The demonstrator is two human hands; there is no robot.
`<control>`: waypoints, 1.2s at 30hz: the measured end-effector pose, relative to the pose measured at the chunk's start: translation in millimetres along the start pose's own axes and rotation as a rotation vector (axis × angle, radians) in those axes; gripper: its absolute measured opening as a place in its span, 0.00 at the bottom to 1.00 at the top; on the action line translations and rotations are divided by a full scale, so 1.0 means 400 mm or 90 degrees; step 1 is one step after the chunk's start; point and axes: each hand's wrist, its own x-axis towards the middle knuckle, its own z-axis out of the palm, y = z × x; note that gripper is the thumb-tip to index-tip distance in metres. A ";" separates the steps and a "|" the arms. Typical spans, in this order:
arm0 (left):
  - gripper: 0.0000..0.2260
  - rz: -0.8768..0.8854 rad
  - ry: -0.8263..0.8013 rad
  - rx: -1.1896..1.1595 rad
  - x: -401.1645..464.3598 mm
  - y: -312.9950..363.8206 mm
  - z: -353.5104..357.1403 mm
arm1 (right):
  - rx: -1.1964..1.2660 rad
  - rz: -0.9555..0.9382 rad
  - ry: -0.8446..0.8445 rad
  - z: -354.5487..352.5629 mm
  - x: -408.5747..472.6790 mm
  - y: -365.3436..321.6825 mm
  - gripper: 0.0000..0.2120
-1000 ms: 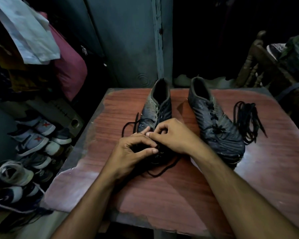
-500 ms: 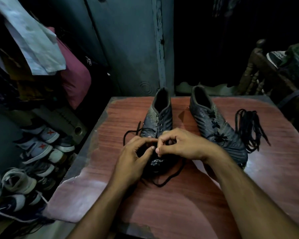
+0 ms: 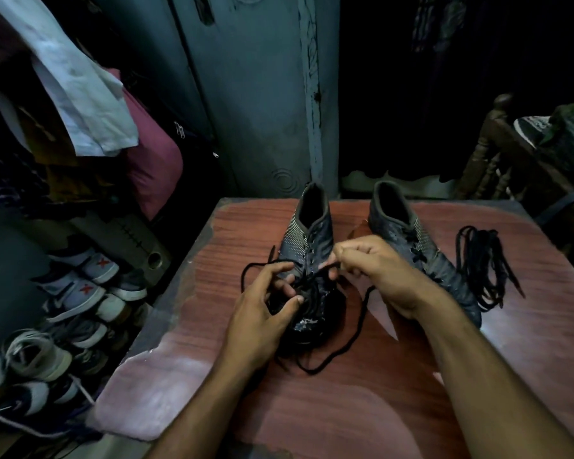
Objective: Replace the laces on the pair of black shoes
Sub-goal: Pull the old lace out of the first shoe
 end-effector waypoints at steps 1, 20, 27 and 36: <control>0.21 0.003 -0.001 0.003 -0.001 0.000 0.000 | 0.006 -0.031 0.063 0.002 0.006 0.000 0.16; 0.26 0.065 0.020 0.175 0.006 -0.010 0.007 | -0.421 0.091 0.144 0.042 0.004 0.014 0.29; 0.40 0.031 -0.021 0.194 0.001 -0.017 0.014 | -0.390 0.121 0.032 0.043 0.001 0.010 0.11; 0.26 0.059 -0.004 0.237 0.009 -0.029 0.020 | -0.526 -0.047 0.290 0.013 0.009 0.037 0.10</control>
